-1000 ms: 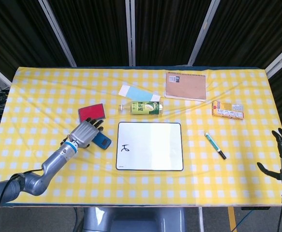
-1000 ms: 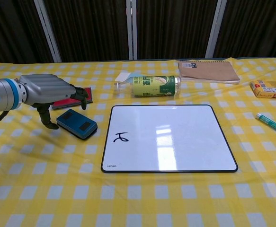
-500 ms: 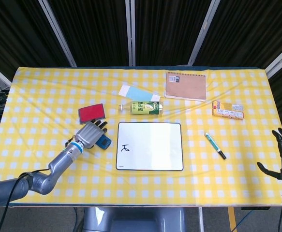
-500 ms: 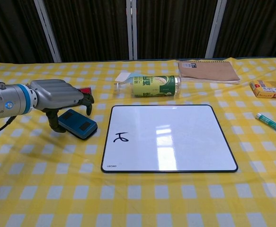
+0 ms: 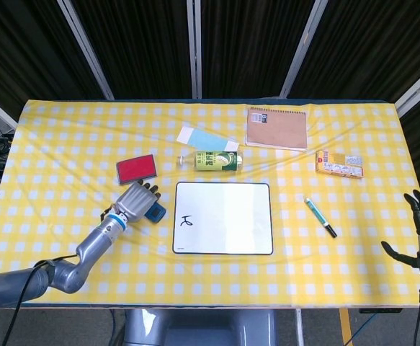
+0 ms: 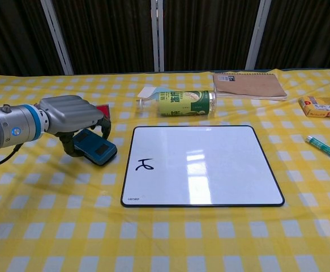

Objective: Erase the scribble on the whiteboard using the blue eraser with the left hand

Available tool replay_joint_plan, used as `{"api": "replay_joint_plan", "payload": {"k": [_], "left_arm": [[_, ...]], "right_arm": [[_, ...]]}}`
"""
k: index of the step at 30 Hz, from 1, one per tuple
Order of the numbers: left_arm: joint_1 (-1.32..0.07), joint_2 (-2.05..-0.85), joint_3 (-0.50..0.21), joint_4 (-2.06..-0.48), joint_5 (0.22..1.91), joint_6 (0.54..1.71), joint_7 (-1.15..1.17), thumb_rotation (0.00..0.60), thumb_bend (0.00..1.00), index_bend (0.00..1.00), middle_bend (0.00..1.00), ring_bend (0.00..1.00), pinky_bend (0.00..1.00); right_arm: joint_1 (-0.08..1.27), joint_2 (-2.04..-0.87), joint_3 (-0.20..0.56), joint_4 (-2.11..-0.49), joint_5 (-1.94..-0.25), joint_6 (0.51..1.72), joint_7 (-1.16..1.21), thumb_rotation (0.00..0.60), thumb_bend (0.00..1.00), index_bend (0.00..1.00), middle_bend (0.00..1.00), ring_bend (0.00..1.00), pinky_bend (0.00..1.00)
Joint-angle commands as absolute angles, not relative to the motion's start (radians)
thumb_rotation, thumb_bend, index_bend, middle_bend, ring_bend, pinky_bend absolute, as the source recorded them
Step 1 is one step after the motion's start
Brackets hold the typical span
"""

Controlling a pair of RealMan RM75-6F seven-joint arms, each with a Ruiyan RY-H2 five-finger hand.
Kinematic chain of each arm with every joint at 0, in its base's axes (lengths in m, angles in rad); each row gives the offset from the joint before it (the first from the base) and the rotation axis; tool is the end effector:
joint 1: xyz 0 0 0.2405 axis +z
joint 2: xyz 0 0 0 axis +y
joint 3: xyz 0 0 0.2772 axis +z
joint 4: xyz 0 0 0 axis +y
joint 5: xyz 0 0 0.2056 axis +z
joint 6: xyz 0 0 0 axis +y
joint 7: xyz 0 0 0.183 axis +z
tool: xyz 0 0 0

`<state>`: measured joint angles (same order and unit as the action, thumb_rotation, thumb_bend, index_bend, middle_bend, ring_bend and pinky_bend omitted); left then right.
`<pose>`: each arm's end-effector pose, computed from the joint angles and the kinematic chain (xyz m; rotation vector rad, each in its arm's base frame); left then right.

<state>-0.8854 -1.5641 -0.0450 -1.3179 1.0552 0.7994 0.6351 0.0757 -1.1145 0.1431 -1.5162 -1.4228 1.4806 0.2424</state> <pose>-0.1702 0.4101 -0.0576 -2.1411 -0.5262 -0.5144 -0.3516 -0.2371 0.2072 1.1959 -0.9689 1.0450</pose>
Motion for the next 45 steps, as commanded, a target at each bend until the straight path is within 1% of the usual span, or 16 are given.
{"api": "replay_joint_plan", "payload": {"k": [1, 2, 5, 9, 15, 26, 33, 39, 45], "left_arm": [[-0.852, -1.601, -0.052, -1.286, 1.177, 0.919, 0.551, 0.6, 0.5, 0.79, 0.54, 0.53, 0.49], [-0.847, -1.601, -0.048, -1.284, 1.21, 0.933, 0.518, 0.6, 0.51, 0.81, 0.56, 0.55, 0.51], [-0.843, -1.595, -0.045, -1.288, 1.272, 0.955, 0.461, 0.6, 0.51, 0.82, 0.57, 0.56, 0.52], [-0.842, -1.597, -0.045, -1.291, 1.317, 0.971, 0.416, 0.6, 0.51, 0.83, 0.59, 0.57, 0.53], [-0.861, -1.647, -0.048, -1.269, 1.389, 0.971, 0.353, 0.6, 0.51, 0.83, 0.59, 0.58, 0.53], [-0.912, -1.789, -0.068, -1.216, 1.422, 0.914, 0.337, 0.6, 0.51, 0.83, 0.59, 0.58, 0.53], [-0.931, -1.833, -0.072, -1.203, 1.436, 0.894, 0.323, 0.6, 0.51, 0.83, 0.59, 0.58, 0.53], [-0.94, -1.848, -0.067, -1.171, 1.454, 0.885, 0.324, 0.6, 0.51, 0.83, 0.59, 0.58, 0.53], [-0.911, -1.827, -0.055, -1.129, 1.445, 0.893, 0.306, 0.6, 0.51, 0.83, 0.59, 0.58, 0.53]], "right_arm": [[0.073, -1.114, 0.144, -1.519, -1.429, 1.49, 0.247, 0.6, 0.08, 0.09, 0.0, 0.0, 0.0], [0.072, -1.114, 0.144, -1.52, -1.431, 1.492, 0.25, 0.6, 0.08, 0.09, 0.0, 0.0, 0.0], [0.071, -1.113, 0.143, -1.522, -1.432, 1.495, 0.252, 0.6, 0.08, 0.09, 0.0, 0.0, 0.0], [0.069, -1.112, 0.144, -1.524, -1.433, 1.499, 0.255, 0.6, 0.08, 0.1, 0.0, 0.0, 0.0], [0.068, -1.11, 0.146, -1.524, -1.429, 1.499, 0.265, 0.6, 0.08, 0.1, 0.0, 0.0, 0.0], [0.065, -1.105, 0.155, -1.508, -1.409, 1.495, 0.287, 0.6, 0.08, 0.1, 0.0, 0.0, 0.0], [0.063, -1.105, 0.159, -1.5, -1.402, 1.494, 0.296, 0.6, 0.08, 0.1, 0.0, 0.0, 0.0], [0.06, -1.104, 0.159, -1.499, -1.4, 1.494, 0.303, 0.6, 0.08, 0.1, 0.0, 0.0, 0.0], [0.063, -1.109, 0.155, -1.499, -1.406, 1.491, 0.287, 0.6, 0.08, 0.1, 0.0, 0.0, 0.0]]}}
